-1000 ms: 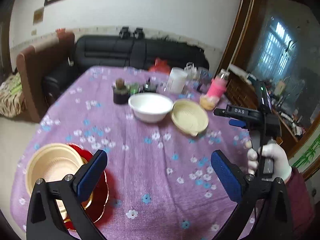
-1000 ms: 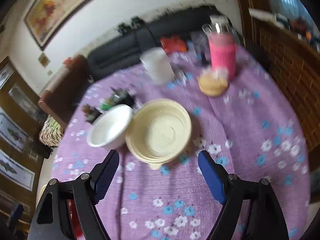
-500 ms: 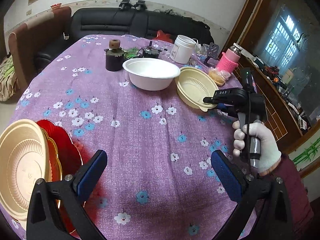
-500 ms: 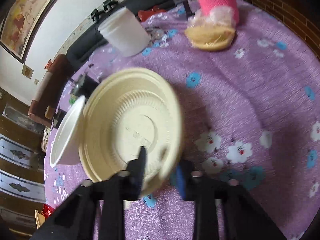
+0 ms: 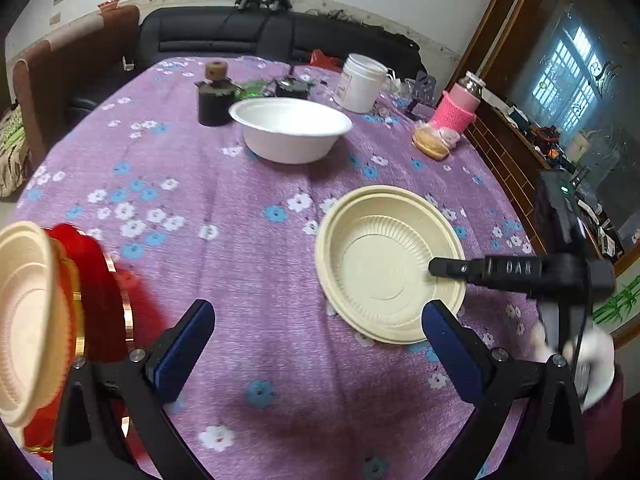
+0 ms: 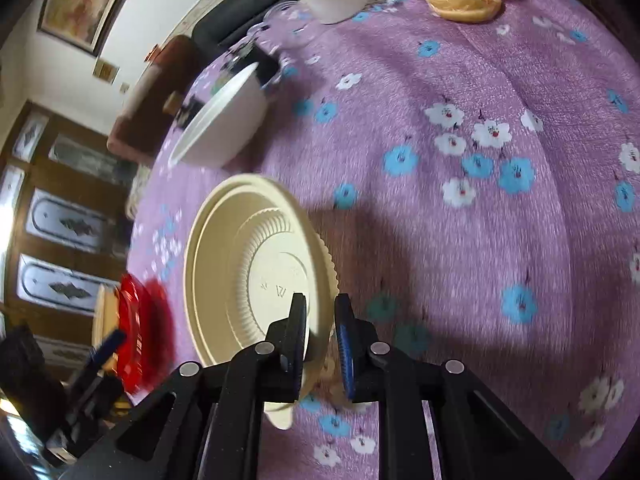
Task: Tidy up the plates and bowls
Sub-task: 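Move the right tool to the beige ridged plate and grasp its rim, then lift the beige plate with the right tool and carry it toward the stack, then lower the beige plate onto the stack and open the right tool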
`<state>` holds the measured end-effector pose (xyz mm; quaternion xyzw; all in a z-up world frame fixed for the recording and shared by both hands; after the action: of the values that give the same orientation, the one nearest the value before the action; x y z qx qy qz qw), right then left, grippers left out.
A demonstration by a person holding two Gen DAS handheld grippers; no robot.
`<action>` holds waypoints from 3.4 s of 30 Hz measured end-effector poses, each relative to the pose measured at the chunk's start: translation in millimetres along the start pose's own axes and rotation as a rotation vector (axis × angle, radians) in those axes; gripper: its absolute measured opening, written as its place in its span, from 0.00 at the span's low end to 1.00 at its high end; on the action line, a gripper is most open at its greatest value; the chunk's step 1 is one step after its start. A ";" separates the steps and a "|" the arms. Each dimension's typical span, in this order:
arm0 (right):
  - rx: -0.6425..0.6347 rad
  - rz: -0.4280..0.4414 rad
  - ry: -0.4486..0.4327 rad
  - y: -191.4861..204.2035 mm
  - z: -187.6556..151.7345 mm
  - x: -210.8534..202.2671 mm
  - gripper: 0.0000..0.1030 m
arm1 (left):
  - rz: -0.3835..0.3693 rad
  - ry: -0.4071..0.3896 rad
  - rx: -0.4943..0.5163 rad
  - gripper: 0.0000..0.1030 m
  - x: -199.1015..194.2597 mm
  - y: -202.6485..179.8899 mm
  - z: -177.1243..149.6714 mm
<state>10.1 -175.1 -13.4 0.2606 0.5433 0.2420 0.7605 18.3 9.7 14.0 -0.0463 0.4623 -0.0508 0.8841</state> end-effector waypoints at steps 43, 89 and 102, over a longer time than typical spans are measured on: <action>-0.521 0.167 -0.243 215.8 -41.0 15.2 0.24 | 0.214 -0.179 -0.158 0.23 -130.4 115.4 -6.3; -0.548 0.153 -0.109 302.7 -43.2 108.5 0.27 | 0.279 -0.138 -0.203 0.34 -129.1 220.8 4.0; -0.583 0.069 -0.027 291.2 -62.1 168.5 0.27 | 0.326 -0.086 -0.262 0.49 -101.1 256.3 -27.8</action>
<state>-24.5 160.5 43.6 0.0527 0.4314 0.4102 0.8017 -49.9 276.0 47.4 -0.0876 0.4280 0.1555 0.8860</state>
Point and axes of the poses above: each gripper's, at about its wrist camera, not at the fingertips, and x roughly the way its jaws point, y to its left, z to its top, the point moved 8 cm from there along x, roughly the way its jaws point, and after that the axes turned 10 degrees about z, right-handed, at the moved point
